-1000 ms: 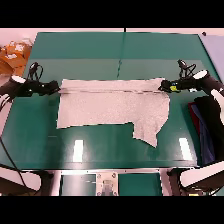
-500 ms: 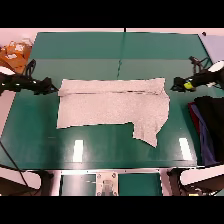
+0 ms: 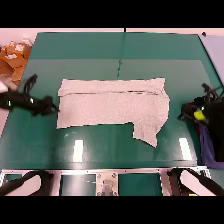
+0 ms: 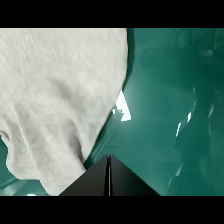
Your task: Fold the shirts.
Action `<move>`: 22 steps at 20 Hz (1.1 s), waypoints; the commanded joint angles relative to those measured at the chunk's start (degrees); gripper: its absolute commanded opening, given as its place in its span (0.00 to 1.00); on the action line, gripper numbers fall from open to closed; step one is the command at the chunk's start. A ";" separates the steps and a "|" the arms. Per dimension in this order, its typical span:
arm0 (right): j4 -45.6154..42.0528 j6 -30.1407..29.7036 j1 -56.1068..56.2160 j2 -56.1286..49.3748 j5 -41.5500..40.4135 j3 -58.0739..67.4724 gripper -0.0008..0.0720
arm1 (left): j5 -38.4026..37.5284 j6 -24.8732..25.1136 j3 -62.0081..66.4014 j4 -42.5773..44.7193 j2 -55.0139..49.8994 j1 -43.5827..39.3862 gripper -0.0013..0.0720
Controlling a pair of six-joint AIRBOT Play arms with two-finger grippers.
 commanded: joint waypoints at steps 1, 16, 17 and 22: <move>2.97 4.87 -0.20 12.70 -5.62 -14.40 0.23 | 14.82 -7.91 -21.84 0.76 19.28 -3.56 0.05; 11.98 3.98 4.00 5.57 -19.21 -22.38 0.60 | 55.89 -26.69 -30.86 -1.84 8.70 -22.67 0.63; 11.98 3.74 4.00 4.94 -19.89 -22.40 0.60 | 59.49 -26.71 -30.84 -2.69 8.70 -22.67 0.63; 19.61 -2.75 4.00 -1.42 -22.01 -22.34 0.60 | 57.18 -26.03 -30.84 -3.52 8.70 -22.67 0.05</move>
